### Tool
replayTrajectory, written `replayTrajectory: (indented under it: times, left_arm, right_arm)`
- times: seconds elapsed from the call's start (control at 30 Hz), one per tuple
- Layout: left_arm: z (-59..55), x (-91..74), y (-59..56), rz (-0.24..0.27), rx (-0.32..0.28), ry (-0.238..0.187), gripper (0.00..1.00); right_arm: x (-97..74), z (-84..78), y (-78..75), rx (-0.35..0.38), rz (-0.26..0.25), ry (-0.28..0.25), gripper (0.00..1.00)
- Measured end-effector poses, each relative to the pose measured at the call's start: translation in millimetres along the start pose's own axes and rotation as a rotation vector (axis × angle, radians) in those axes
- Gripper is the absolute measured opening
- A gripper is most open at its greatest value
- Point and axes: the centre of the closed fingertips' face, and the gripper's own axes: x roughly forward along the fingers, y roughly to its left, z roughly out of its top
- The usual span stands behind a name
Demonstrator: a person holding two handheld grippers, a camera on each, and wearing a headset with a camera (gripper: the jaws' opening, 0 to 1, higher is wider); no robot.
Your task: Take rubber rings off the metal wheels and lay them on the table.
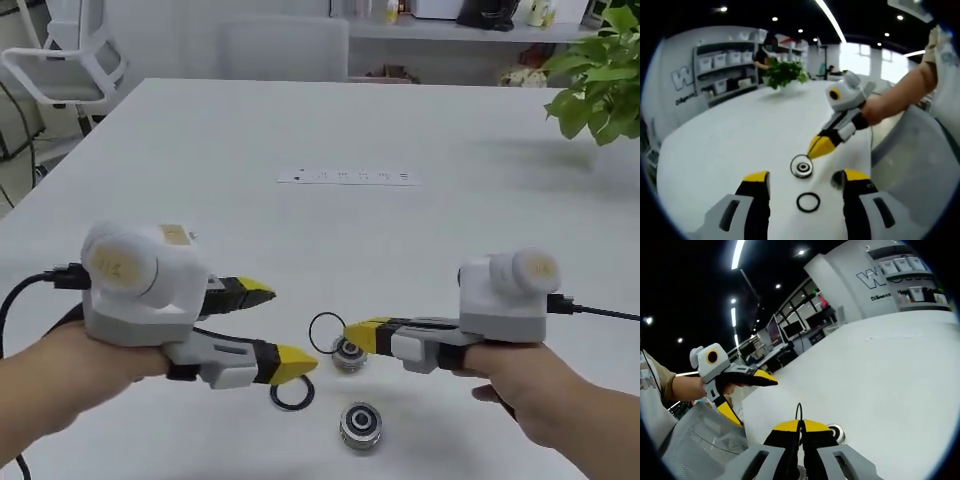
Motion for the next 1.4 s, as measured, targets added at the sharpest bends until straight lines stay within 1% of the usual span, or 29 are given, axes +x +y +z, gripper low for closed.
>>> replayTrajectory:
  times: [0.2,0.3,0.53,0.87,1.07,1.27,1.4]
  left_arm:
    - [-7.6,-11.3,5.9,0.032,-0.007,0.004,0.63]
    - [-11.0,-15.1,7.0,0.039,-0.016,0.006,0.64]
    - [-14.4,-26.2,6.9,0.054,-0.036,-0.003,0.67]
    - [-25.4,-40.2,9.7,0.077,-0.04,0.009,0.71]
    - [-31.6,-46.3,10.4,0.086,-0.05,0.017,0.72]
    - [-33.4,-49.5,11.0,0.094,-0.05,0.017,0.73]
    - [-34.5,-49.9,11.1,0.097,-0.055,0.017,0.73]
  right_arm:
    - [2.5,1.0,4.3,-0.008,0.01,0.011,0.0]
    - [4.8,0.3,6.8,-0.011,0.017,0.02,0.0]
    - [11.2,-3.4,15.0,-0.026,0.038,0.047,0.0]
    - [22.6,-14.7,24.4,-0.048,0.069,0.104,0.0]
    - [30.8,-25.0,28.2,-0.056,0.084,0.147,0.0]
    - [36.8,-36.6,27.5,-0.042,0.089,0.186,0.0]
    - [38.1,-41.1,25.0,0.01,0.093,0.191,0.0]
